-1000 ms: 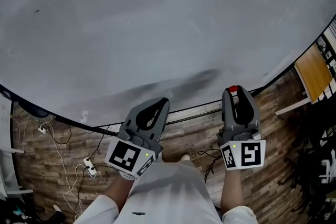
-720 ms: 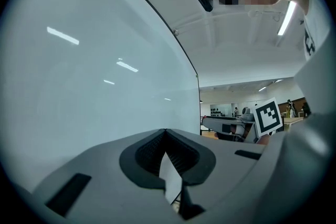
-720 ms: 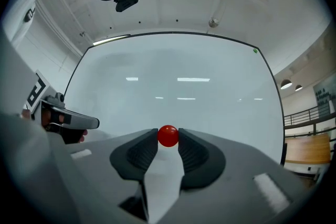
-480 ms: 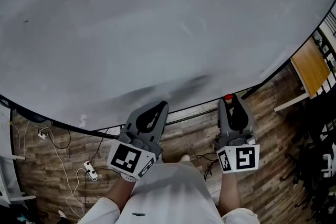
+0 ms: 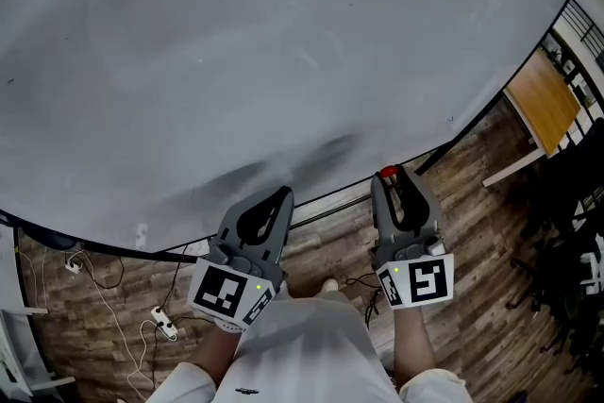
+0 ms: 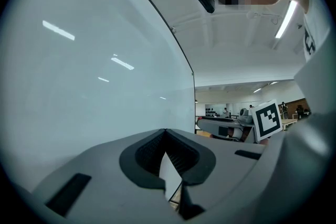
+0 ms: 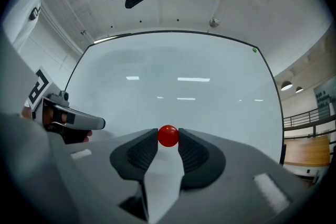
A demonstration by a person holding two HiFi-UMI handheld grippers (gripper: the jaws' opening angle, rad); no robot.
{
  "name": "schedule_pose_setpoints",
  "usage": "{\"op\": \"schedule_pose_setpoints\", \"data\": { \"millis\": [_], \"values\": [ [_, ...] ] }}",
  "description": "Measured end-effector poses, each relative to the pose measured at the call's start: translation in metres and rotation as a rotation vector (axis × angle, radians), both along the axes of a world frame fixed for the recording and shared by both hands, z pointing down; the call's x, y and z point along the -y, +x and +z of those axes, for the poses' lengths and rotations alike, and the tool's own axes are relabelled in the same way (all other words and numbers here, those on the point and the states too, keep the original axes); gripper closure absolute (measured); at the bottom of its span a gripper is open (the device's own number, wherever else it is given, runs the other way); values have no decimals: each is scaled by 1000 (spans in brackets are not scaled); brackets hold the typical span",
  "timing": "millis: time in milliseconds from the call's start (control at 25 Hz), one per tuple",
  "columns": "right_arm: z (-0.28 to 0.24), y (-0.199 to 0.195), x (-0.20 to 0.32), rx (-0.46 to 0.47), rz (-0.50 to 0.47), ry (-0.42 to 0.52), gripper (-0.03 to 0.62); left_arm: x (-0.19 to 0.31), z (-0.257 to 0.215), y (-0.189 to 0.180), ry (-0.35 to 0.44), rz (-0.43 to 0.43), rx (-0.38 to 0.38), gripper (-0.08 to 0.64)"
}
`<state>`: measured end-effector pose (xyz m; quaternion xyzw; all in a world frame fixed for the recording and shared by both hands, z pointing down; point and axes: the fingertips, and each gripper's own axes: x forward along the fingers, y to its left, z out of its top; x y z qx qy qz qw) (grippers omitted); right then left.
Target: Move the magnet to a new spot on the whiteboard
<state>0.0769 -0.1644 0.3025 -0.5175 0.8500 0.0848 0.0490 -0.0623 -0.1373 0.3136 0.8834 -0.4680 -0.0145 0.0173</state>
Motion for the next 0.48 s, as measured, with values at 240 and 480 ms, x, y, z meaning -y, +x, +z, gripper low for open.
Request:
{"op": "schedule_pose_setpoints", "data": {
  "millis": [240,480],
  "values": [
    [-4,14,12,7,9,14,462,7,3,20,-11,28,2,554],
    [-8,31,30,-3,20,29,462,19,4,39,-13,45,3,554]
  ]
}}
